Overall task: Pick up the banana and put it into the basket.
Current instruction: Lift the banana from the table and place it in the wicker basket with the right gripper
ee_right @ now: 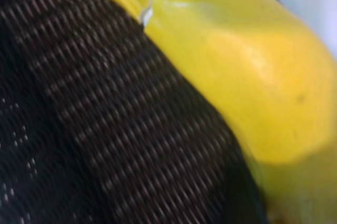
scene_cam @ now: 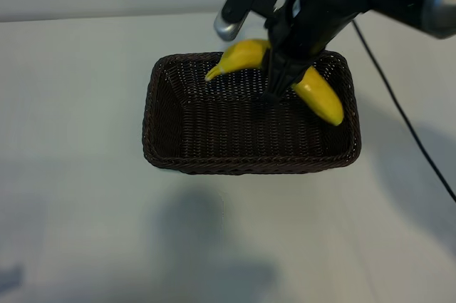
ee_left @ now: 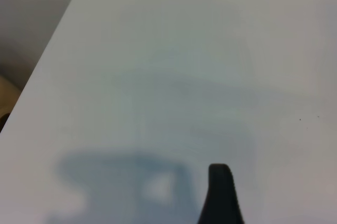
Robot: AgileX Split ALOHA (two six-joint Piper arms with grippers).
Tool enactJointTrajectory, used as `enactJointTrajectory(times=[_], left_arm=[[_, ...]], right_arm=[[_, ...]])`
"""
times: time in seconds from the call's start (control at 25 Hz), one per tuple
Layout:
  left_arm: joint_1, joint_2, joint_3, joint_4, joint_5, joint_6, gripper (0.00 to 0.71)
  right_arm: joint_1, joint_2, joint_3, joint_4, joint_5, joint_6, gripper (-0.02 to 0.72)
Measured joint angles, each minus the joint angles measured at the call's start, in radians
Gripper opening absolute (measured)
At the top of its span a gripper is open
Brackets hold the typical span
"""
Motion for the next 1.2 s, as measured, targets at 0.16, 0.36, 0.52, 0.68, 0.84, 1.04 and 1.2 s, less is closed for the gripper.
enactJointTrajectory(times=[0.16, 0.36, 0.52, 0.68, 0.84, 1.04, 1.2], left_arm=[[0.000, 0.000, 0.000, 0.000, 0.000, 0.000, 0.560], [0.000, 0.000, 0.000, 0.000, 0.000, 0.000, 0.560], [0.000, 0.000, 0.000, 0.000, 0.000, 0.000, 0.560], [0.000, 0.000, 0.000, 0.000, 0.000, 0.000, 0.560], [0.000, 0.000, 0.000, 0.000, 0.000, 0.000, 0.560], [0.000, 0.000, 0.000, 0.000, 0.000, 0.000, 0.560], [0.000, 0.000, 0.000, 0.000, 0.000, 0.000, 0.560]], right_arm=[[0.009, 0.046, 0.000, 0.002, -0.031, 0.000, 0.432], [0.010, 0.078, 0.000, 0.012, -0.042, -0.001, 0.432], [0.011, 0.085, 0.000, 0.012, -0.042, -0.001, 0.432], [0.011, 0.085, 0.000, 0.025, -0.042, -0.001, 0.432], [0.011, 0.085, 0.000, 0.027, -0.042, -0.001, 0.432], [0.011, 0.085, 0.000, 0.027, -0.042, -0.001, 0.440], [0.011, 0.085, 0.000, 0.028, -0.042, -0.001, 0.515]])
